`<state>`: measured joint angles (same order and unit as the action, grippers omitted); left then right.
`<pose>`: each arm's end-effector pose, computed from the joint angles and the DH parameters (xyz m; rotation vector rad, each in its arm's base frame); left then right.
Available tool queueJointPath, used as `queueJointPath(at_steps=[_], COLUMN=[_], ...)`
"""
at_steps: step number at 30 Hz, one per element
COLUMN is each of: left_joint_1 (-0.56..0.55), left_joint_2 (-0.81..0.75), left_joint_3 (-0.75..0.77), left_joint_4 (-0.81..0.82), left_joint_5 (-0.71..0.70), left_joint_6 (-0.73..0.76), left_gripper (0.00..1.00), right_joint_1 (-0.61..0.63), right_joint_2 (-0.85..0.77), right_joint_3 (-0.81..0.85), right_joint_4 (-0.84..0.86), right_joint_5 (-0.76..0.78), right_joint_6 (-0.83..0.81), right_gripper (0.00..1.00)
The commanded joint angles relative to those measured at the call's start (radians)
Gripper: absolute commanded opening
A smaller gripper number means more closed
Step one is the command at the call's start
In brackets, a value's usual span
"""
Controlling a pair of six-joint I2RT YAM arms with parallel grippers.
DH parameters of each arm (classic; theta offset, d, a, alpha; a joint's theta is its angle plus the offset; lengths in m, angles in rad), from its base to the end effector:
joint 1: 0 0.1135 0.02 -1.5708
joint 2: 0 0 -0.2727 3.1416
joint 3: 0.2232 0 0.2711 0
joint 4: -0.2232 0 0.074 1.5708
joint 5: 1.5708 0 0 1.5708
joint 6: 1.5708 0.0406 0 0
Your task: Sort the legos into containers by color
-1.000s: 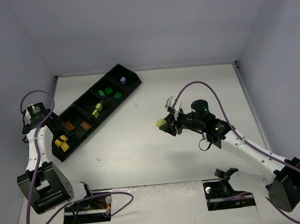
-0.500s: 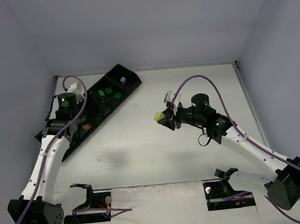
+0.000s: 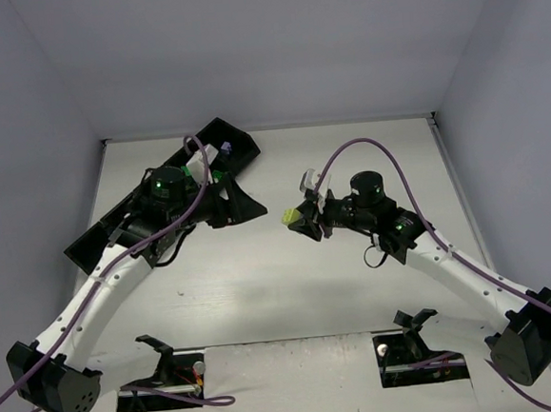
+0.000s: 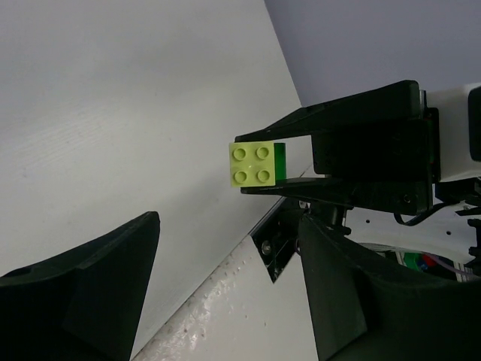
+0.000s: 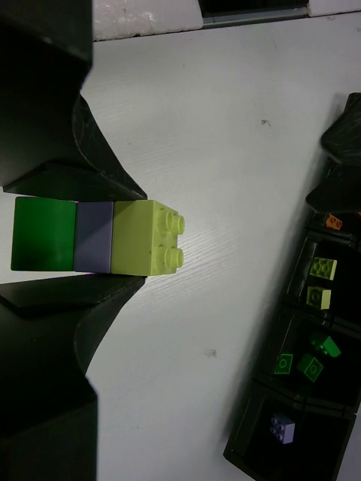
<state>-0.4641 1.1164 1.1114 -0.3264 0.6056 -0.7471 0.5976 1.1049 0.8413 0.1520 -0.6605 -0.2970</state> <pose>0.2280 -0.1400 0.3823 0.1628 2.0885 -1.3556 0.2123 0.1746 0.3344 -1.1650 1.2638 0.7770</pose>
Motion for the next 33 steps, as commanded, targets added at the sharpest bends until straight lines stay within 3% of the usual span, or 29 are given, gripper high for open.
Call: queueJointPath(at_steps=[1, 13, 25, 28, 31, 33], left_joint_1=[-0.05, -0.123, -0.151, -0.153, -0.153, -0.153], left_joint_2=[0.034, 0.189, 0.235, 0.246, 0.25, 0.25], left_joint_3=[0.057, 0.14, 0.14, 0.139, 0.137, 0.137], left_joint_4=[0.133, 0.165, 0.13, 0.13, 0.138, 0.151], left_joint_5=[0.039, -0.004, 0.014, 0.023, 0.028, 0.034], left_joint_6=[-0.024, -0.028, 0.034, 0.041, 0.045, 0.045], left_gripper=[0.68, 0.68, 0.63, 0.59, 0.46, 0.32], right_joint_1=[0.013, 0.03, 0.028, 0.028, 0.028, 0.028], right_joint_2=[-0.001, 0.013, 0.015, 0.019, 0.024, 0.023], right_joint_3=[0.062, 0.084, 0.079, 0.081, 0.082, 0.081], right_joint_4=[0.058, 0.043, 0.037, 0.037, 0.035, 0.035], right_joint_5=[-0.036, -0.042, -0.031, -0.031, -0.034, -0.034], right_joint_6=[-0.016, -0.024, -0.034, -0.037, -0.037, -0.037], right_gripper=[0.03, 0.04, 0.04, 0.04, 0.05, 0.05])
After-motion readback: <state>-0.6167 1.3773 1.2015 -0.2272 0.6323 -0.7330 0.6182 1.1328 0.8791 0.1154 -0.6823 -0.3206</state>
